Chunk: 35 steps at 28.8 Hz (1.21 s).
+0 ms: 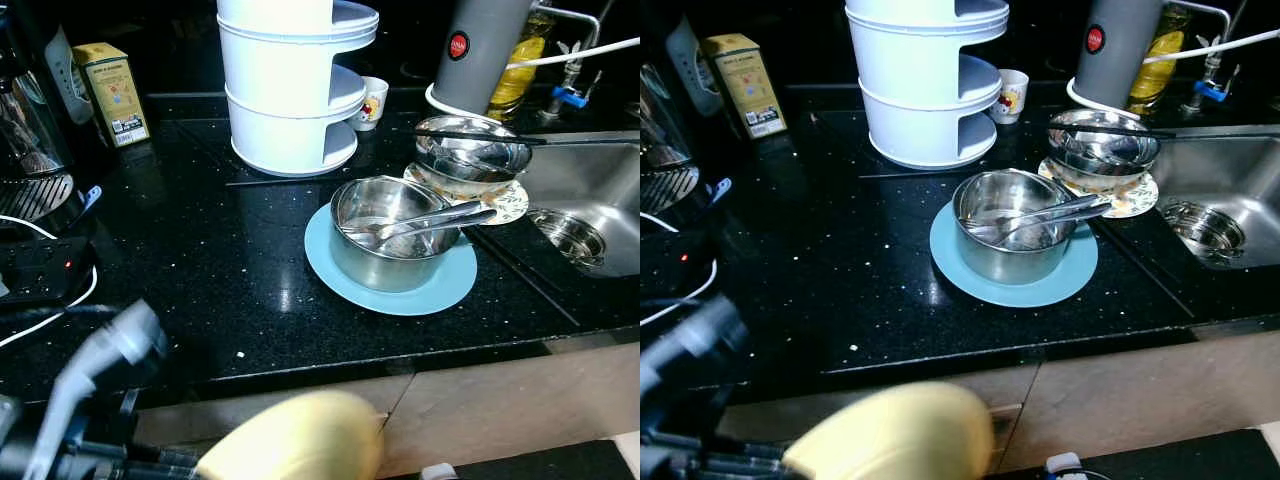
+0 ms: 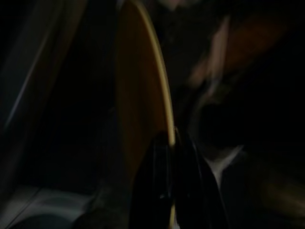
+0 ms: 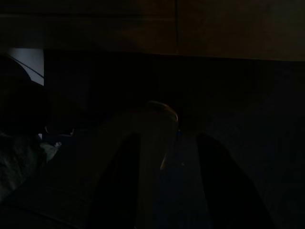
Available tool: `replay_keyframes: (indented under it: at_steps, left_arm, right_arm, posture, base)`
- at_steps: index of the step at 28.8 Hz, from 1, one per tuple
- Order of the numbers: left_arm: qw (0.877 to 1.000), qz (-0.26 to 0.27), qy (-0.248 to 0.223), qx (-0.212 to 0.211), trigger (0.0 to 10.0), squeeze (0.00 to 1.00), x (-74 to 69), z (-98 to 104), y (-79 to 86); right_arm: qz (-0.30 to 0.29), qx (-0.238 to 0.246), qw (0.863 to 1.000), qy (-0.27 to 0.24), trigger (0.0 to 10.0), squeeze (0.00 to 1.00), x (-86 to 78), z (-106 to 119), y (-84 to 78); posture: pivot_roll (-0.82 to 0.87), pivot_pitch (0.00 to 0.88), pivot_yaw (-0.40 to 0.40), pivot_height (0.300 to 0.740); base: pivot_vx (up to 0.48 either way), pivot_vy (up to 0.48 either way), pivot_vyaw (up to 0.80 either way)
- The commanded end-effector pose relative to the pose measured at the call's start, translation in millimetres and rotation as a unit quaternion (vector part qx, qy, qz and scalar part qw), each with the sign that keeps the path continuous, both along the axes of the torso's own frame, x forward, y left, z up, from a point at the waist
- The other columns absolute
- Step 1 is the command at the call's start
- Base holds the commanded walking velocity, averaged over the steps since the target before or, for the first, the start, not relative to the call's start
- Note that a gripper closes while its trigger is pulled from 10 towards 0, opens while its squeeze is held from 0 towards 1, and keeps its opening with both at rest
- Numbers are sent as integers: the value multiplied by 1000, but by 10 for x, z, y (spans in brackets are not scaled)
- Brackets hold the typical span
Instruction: Kitchen organization
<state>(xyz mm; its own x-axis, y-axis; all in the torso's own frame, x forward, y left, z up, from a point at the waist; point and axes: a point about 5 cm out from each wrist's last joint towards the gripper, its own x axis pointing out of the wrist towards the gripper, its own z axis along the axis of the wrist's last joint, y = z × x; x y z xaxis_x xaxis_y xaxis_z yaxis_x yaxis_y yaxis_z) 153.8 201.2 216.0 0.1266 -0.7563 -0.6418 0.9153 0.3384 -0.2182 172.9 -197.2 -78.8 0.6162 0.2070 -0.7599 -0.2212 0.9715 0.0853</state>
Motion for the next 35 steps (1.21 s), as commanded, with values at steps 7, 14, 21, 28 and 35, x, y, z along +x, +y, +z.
replay_keyframes:
  at_steps: [7, 14, 21, 28, 35]
  left_arm:
    - [996, 13, -29, 79, 10000, 0, -38, -348, -58]
    - [970, 57, -100, 212, 10000, 0, 36, -783, 61]
    - [949, 92, -157, 257, 10000, 0, 120, -1092, 47]
    - [937, 194, -138, 254, 10000, 0, 93, -1706, -4]
    - [933, 232, -78, 265, 10000, 0, -162, -2143, 80]
  right_arm:
    - [-6, 0, 1000, 14, 10000, 0, -83, -41, -4]
    - [-4, 1, 1000, 15, 10000, 0, -85, -45, 9]
    - [-4, 2, 1000, 15, 10000, 0, -77, -45, 23]
    - [-1, 4, 1000, 16, 10000, 0, -69, -50, 65]
    - [0, 3, 1000, 20, 10000, 0, -78, -58, 77]
  posture:
    - [5, 183, -17, 740]
    - [10, 187, -17, 740]
    - [11, 188, -13, 740]
    - [8, 191, -6, 740]
    - [11, 192, -12, 740]
  base:
    - [0, 0, 0]
    - [0, 0, 0]
    - [0, 0, 0]
    - [0, 0, 0]
    - [0, 0, 0]
